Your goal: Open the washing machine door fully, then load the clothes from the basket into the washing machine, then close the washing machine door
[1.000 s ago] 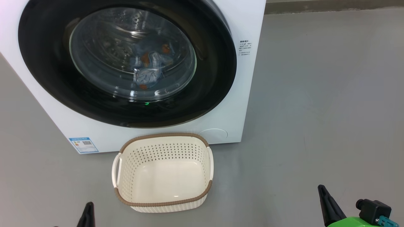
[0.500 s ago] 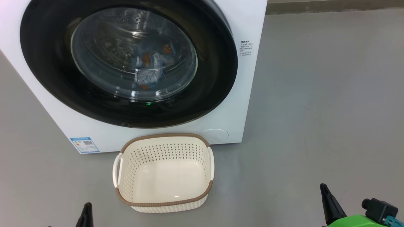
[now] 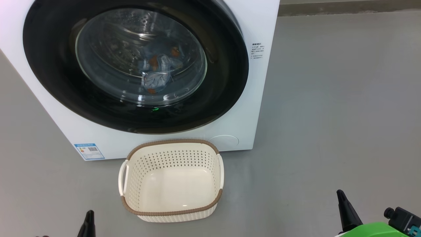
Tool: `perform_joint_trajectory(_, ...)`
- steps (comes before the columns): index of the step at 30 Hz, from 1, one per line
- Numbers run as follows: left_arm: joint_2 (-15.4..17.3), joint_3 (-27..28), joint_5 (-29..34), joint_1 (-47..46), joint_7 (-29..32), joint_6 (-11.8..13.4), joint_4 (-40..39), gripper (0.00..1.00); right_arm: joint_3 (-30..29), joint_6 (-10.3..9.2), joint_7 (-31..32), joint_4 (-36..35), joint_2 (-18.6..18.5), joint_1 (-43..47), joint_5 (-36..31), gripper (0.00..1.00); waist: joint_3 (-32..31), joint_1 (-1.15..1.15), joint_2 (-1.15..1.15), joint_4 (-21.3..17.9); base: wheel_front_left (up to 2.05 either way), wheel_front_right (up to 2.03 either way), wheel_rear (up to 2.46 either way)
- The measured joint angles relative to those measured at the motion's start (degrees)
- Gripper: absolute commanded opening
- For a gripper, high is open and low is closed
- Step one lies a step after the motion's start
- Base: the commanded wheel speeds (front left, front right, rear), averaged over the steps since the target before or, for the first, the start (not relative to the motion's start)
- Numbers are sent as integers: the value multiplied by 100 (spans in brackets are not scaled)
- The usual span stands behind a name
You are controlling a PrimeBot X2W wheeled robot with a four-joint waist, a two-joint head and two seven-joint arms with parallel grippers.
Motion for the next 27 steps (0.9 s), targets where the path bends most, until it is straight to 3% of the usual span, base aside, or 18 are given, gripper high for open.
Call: perform_joint_trajectory(27, -63, 116, -1505, -240, 426, 0, 58, 0, -101, 0, 458, -177, 30, -60, 1530, 0, -34, 0, 0, 44, 0, 0, 0)
